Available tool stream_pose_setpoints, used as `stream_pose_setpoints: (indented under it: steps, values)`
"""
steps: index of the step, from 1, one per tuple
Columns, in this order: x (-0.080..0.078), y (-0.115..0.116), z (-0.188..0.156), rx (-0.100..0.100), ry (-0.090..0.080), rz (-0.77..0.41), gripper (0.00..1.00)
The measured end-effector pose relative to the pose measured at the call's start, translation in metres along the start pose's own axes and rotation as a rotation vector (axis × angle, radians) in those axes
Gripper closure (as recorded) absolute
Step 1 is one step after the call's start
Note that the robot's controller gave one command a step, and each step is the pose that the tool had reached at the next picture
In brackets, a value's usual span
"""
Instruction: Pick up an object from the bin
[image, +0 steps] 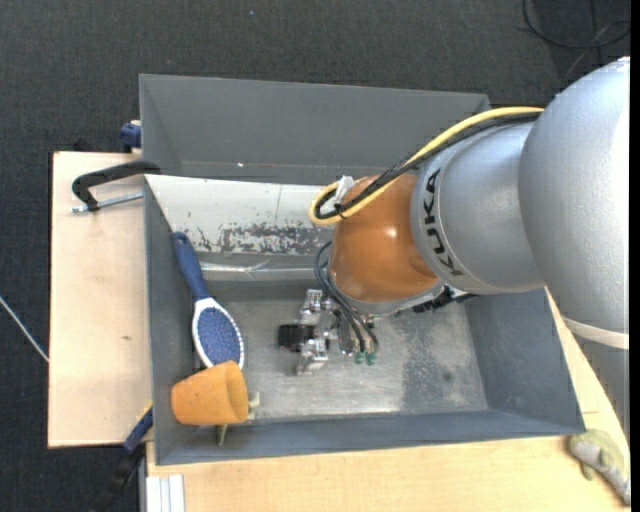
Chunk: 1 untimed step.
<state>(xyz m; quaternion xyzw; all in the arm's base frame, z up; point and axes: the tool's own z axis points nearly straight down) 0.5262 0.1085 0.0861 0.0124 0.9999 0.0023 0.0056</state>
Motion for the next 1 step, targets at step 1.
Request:
stream_pose_setpoints:
  steps: [1]
  values:
    - [0.0017,-0.0138,-0.1515,0.002,-0.003,-0.072,1.0]
